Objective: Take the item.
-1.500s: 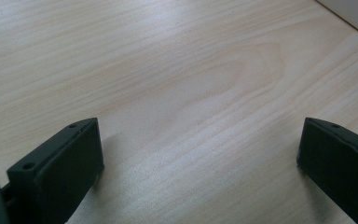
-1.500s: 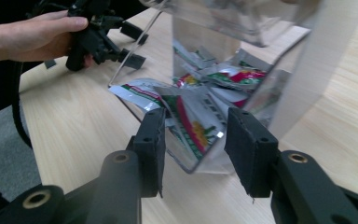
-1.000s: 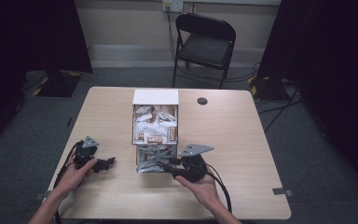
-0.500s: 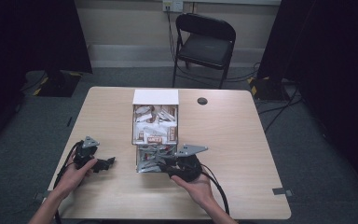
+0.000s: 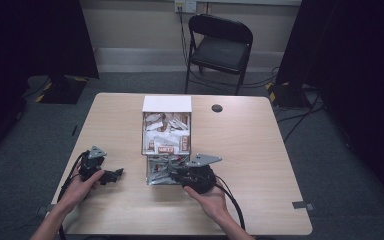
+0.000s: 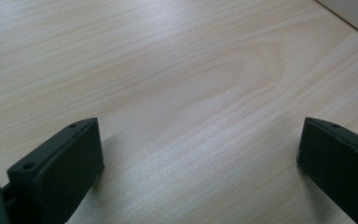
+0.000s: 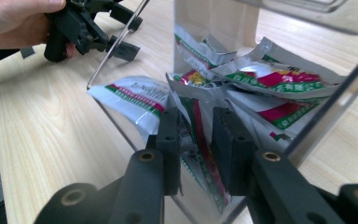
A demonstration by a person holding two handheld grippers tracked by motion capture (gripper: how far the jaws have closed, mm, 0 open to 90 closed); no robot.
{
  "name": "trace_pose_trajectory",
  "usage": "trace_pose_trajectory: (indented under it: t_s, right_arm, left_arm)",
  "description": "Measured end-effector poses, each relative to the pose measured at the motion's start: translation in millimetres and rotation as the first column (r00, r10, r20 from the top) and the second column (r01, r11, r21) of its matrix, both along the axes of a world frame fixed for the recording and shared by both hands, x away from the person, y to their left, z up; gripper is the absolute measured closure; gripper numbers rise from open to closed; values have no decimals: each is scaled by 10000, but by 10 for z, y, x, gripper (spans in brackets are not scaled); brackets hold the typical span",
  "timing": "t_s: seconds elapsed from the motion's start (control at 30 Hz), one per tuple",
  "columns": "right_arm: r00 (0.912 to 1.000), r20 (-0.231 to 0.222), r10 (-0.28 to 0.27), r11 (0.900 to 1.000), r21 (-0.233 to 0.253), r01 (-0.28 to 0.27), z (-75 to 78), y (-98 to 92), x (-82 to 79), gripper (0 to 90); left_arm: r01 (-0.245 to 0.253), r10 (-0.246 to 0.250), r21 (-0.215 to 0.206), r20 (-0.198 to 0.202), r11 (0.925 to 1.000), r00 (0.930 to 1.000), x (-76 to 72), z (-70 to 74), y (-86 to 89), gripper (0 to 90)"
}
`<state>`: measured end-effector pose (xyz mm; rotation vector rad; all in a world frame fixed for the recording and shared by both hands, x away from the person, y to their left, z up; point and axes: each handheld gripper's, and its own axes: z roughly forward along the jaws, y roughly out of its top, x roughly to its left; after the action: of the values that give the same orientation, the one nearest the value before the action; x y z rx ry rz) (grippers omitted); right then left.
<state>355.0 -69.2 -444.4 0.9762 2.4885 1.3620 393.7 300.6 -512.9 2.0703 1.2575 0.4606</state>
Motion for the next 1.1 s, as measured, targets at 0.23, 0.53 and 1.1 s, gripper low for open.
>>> trace_pose_trajectory:
  t_s: [0.23, 0.53, 1.1]
  right_arm:
    - [9998, 20, -186, 9997, -147, 187, -19, 22, 7, 740]
    - [9998, -4, -178, 9998, 8, 178, -51, 69, -1, 866]
    - [9999, 91, -121, 9985, 530, 116, -32, 34, 23, 900]
  left_arm:
    - [-16, 16, -23, 14, 10000, 10000, 0, -1, -1, 0]
    - [-18, 18, -15, 18, 10000, 10000, 0, -1, -1, 0]
    - [-19, 19, -33, 7, 10000, 10000, 0, -1, -2, 0]
